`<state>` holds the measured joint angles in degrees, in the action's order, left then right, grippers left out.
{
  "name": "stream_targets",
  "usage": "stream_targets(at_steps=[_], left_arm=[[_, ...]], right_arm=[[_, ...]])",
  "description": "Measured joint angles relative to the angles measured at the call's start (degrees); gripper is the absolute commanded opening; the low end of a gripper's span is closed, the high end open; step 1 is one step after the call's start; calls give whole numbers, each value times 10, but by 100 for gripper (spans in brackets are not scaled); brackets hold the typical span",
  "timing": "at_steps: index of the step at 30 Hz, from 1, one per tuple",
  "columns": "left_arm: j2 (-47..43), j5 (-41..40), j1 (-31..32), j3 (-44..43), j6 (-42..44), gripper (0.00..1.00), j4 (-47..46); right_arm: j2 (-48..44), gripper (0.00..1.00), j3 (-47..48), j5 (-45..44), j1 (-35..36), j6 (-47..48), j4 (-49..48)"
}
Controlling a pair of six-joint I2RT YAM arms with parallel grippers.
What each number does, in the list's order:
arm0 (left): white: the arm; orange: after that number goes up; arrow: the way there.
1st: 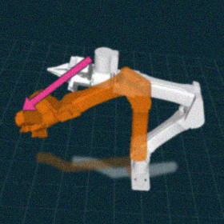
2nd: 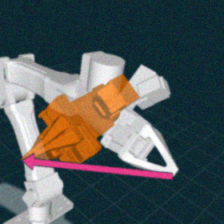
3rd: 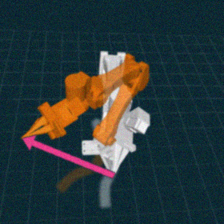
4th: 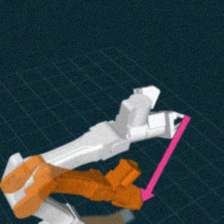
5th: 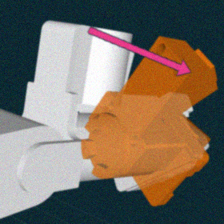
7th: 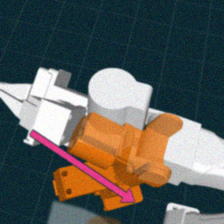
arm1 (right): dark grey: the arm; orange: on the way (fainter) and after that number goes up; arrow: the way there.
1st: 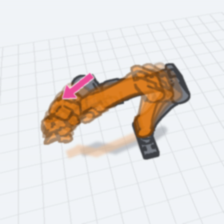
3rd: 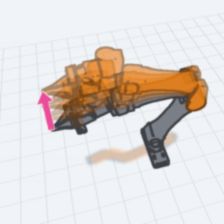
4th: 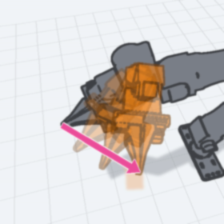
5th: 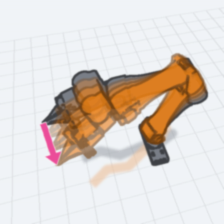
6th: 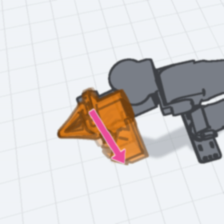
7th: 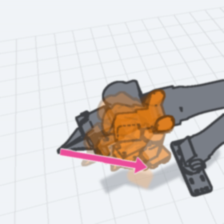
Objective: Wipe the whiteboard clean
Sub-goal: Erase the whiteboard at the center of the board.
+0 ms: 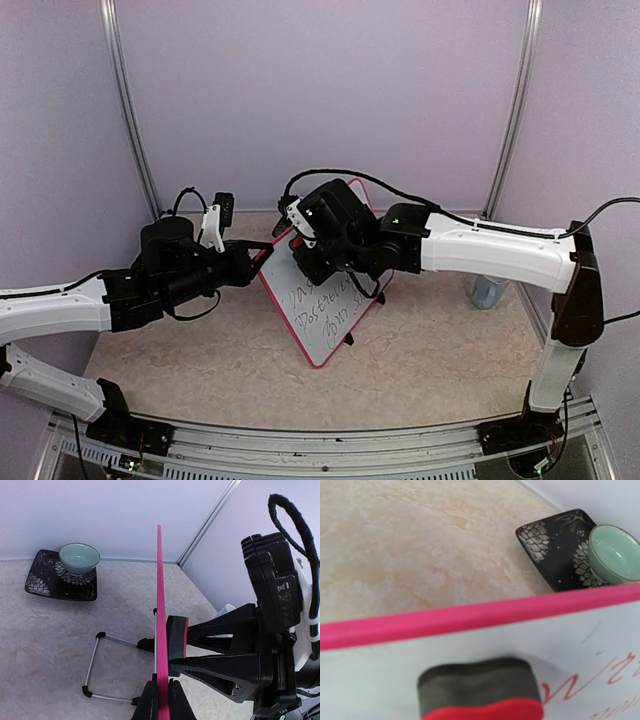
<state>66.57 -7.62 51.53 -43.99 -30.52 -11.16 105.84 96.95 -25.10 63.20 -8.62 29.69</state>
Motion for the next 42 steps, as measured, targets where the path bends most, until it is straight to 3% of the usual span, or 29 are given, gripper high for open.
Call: stream_targets(at_steps=[20,42], left_arm=[[0,-3,0,0,0,0,1],[0,-4,0,1,0,0,0]], right_arm=[[-14,29,-35,7,25,28,-58],[-6,29,-19,8,-1,12,-41]])
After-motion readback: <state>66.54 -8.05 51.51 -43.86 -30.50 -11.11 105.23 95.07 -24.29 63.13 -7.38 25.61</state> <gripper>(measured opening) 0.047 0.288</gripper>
